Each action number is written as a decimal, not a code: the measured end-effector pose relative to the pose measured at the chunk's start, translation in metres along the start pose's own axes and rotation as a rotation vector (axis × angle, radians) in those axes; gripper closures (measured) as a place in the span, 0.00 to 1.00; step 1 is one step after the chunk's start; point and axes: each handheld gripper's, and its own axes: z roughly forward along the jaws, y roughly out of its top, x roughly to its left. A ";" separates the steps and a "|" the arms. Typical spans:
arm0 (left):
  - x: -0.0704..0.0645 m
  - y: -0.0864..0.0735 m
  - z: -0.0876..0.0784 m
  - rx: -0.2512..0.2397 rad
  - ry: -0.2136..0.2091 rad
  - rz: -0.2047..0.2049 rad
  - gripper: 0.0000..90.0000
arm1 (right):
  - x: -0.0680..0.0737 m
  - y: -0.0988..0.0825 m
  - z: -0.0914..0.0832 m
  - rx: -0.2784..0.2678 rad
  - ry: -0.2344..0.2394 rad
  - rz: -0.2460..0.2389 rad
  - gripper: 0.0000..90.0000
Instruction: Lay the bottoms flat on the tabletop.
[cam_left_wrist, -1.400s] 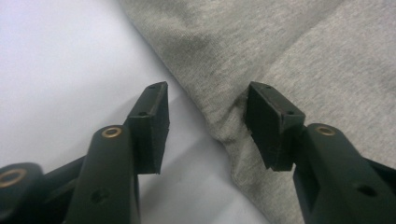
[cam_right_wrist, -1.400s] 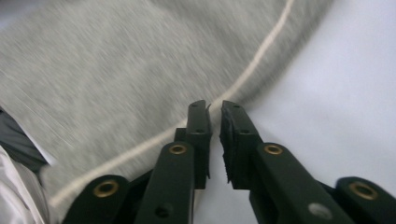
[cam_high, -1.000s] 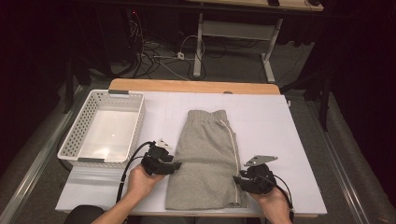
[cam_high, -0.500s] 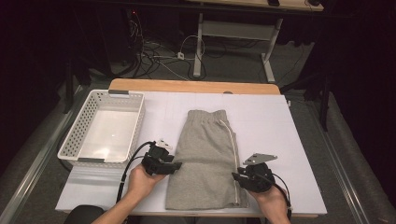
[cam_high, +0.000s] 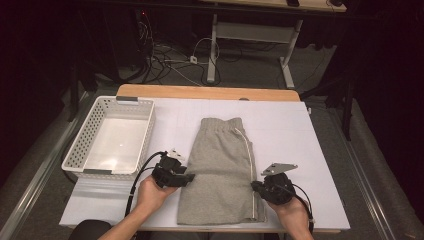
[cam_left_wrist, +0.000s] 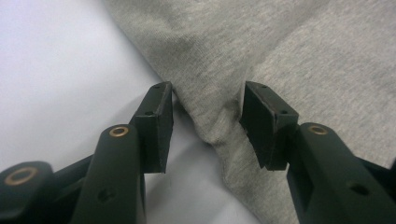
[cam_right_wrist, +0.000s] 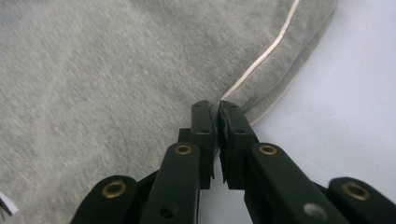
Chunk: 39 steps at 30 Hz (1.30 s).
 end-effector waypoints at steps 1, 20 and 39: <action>0.000 0.000 0.000 0.000 0.000 0.001 0.57 | -0.003 0.000 -0.004 -0.020 0.003 0.016 0.95; -0.001 0.000 0.000 0.001 0.010 0.010 0.57 | -0.014 -0.002 -0.015 -0.062 -0.002 0.057 0.99; -0.006 0.002 0.001 0.048 -0.060 0.018 0.89 | -0.010 -0.013 0.009 0.039 0.021 0.088 0.78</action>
